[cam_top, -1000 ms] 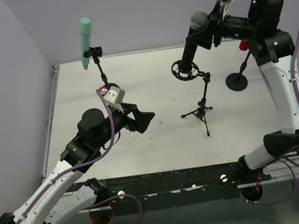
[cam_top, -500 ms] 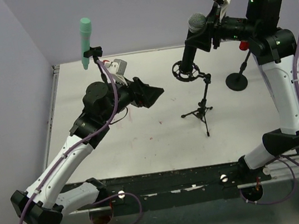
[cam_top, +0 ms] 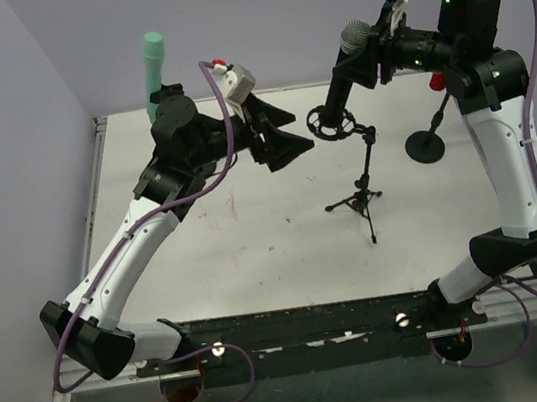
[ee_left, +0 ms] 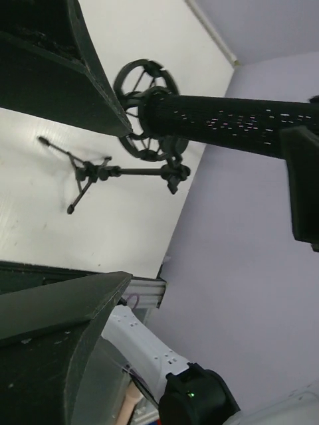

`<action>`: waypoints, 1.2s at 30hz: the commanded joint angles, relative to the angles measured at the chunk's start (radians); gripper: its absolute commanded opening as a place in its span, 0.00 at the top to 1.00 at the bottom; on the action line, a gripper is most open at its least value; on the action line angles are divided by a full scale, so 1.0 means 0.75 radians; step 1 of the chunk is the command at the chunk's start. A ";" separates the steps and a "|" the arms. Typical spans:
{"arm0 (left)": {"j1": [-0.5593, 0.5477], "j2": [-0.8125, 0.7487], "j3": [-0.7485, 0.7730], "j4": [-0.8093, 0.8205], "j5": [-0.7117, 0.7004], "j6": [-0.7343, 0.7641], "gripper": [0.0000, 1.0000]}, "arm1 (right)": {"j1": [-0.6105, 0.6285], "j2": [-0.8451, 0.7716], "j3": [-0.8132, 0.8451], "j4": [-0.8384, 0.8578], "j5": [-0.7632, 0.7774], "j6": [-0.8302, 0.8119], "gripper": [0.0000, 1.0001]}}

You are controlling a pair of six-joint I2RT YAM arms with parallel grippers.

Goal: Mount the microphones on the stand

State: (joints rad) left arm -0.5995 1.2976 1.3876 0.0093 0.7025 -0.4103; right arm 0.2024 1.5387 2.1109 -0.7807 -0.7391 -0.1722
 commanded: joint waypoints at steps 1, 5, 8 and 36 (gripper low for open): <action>0.000 0.117 0.193 -0.076 0.125 0.297 0.09 | 0.010 0.029 0.018 -0.149 0.055 0.009 0.89; -0.025 0.203 0.256 0.018 0.119 0.367 0.09 | 0.012 0.039 0.026 -0.125 0.024 0.031 0.89; -0.070 0.276 0.334 0.008 0.054 0.459 0.09 | 0.012 0.055 0.037 -0.125 0.006 0.041 0.89; -0.168 0.587 0.686 -0.084 -0.292 0.522 0.20 | 0.012 0.026 0.016 -0.119 -0.037 0.035 0.88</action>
State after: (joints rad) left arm -0.7158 1.7195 1.8679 -0.0597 0.5915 -0.0582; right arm 0.1951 1.5578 2.1326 -0.7902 -0.7143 -0.1616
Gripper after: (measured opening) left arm 0.779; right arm 0.504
